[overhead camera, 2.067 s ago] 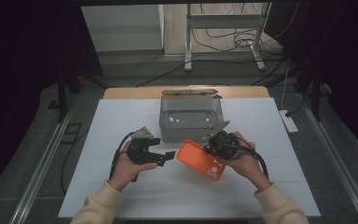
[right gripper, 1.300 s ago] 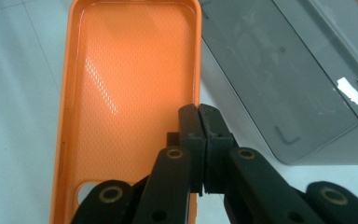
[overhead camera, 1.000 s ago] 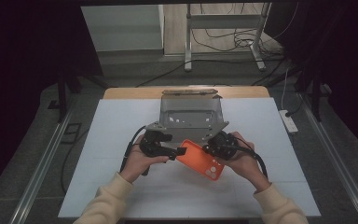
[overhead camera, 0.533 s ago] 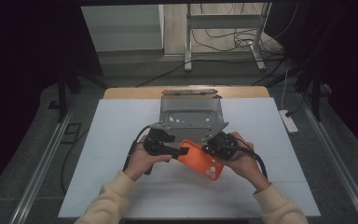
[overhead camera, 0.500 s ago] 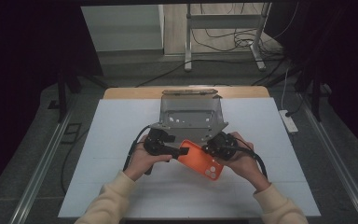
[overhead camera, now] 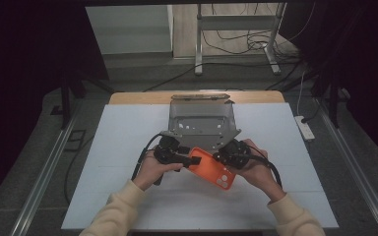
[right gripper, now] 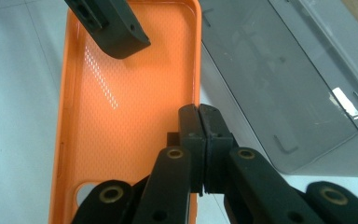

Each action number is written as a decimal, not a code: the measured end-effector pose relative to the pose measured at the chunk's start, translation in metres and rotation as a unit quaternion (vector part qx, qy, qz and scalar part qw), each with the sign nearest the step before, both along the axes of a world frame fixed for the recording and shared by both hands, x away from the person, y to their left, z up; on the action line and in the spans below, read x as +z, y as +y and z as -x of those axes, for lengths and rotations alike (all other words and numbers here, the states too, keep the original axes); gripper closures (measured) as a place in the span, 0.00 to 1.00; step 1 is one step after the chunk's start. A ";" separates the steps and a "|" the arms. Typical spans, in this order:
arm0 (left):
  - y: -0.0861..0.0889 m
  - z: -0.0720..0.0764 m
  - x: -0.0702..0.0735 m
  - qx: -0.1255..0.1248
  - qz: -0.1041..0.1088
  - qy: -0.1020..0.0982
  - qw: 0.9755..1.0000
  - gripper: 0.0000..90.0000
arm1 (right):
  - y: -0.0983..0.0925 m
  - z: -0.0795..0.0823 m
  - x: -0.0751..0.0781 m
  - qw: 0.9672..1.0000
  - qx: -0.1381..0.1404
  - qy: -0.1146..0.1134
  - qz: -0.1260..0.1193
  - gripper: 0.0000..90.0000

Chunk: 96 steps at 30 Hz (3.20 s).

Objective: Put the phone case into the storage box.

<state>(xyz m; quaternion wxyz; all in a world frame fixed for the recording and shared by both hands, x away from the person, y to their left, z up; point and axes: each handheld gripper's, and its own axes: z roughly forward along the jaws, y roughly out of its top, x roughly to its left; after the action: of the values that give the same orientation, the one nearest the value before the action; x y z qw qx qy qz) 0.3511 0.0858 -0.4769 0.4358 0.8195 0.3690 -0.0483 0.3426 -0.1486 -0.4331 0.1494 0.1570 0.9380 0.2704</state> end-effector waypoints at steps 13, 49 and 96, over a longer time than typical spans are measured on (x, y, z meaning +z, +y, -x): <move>0.005 -0.001 0.001 -0.016 0.018 0.023 0.999 0.74 | 0.000 0.000 -0.002 1.000 0.001 -0.002 0.003 0.99; 0.033 0.007 0.024 0.015 0.091 -0.031 0.995 0.89 | -0.020 -0.006 0.009 0.987 -0.014 0.010 -0.157 0.43; 0.039 0.017 0.036 0.005 0.095 -0.071 0.993 0.89 | -0.032 -0.016 0.004 0.964 0.000 0.090 -0.250 0.30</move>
<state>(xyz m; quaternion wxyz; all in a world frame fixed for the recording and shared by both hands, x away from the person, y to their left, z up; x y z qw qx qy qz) 0.3345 0.1243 -0.4405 0.5369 0.7739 0.3351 -0.0227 0.3591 -0.1807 -0.4292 0.0204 0.2127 0.8503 0.4810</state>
